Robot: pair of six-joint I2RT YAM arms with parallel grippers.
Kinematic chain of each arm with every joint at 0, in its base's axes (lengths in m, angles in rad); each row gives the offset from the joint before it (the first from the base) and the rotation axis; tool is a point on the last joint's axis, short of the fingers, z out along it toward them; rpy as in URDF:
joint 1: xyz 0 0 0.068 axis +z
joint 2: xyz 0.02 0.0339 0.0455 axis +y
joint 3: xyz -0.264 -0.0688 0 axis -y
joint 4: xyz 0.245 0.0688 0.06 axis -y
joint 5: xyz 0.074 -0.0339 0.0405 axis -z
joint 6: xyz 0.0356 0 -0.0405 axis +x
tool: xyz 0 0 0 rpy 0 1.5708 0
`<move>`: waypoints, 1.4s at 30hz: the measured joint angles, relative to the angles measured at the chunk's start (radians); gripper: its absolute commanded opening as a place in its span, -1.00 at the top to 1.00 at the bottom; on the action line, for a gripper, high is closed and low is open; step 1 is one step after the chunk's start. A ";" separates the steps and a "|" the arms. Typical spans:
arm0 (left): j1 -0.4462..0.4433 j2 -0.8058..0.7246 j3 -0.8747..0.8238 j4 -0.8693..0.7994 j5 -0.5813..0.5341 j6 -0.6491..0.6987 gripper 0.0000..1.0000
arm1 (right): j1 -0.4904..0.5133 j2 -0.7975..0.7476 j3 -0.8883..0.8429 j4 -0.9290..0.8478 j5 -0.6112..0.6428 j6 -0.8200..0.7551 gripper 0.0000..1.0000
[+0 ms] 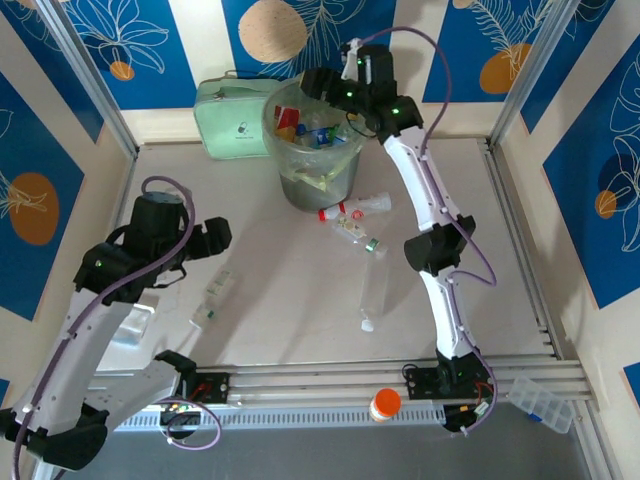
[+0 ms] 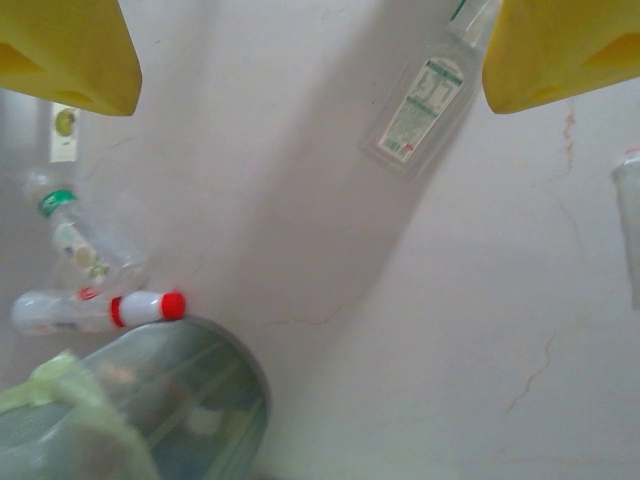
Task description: Put the plastic bottles in the bin
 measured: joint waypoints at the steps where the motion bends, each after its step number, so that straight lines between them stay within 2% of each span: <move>1: 0.000 0.007 -0.007 -0.009 -0.005 -0.002 -0.80 | 0.003 -0.025 0.000 -0.018 0.011 -0.012 -0.52; 4: 0.002 0.025 -0.041 -0.033 -0.022 -0.008 -0.84 | 0.027 -0.115 -0.023 -0.080 0.064 -0.052 -0.49; 7: 0.021 0.031 -0.104 -0.050 -0.022 -0.020 -0.88 | 0.067 -0.248 -0.140 -0.150 0.108 -0.059 -0.46; 10: 0.051 0.039 -0.177 -0.051 -0.006 -0.026 -0.92 | 0.127 -0.401 -0.341 -0.197 0.147 -0.079 -0.47; 16: 0.104 0.079 -0.333 -0.037 0.049 -0.029 -0.99 | 0.320 -0.705 -0.808 -0.257 0.221 -0.159 -0.51; 19: 0.118 0.115 -0.367 -0.011 0.061 -0.027 -0.99 | 0.364 -0.827 -0.980 -0.277 0.224 -0.175 -0.51; 22: 0.141 0.165 -0.385 0.022 0.074 -0.024 -0.99 | 0.353 -0.909 -1.065 -0.303 0.176 -0.179 -0.52; 27: 0.160 0.256 -0.390 0.081 0.096 -0.024 -0.99 | 0.316 -0.970 -1.086 -0.343 0.098 -0.183 -0.53; 38: 0.169 0.414 -0.410 0.170 0.121 -0.008 -1.00 | 0.240 -1.083 -1.188 -0.365 0.024 -0.175 -0.52; 42: 0.169 0.450 -0.427 0.197 0.136 0.007 -0.92 | 0.224 -1.112 -1.222 -0.368 0.005 -0.163 -0.52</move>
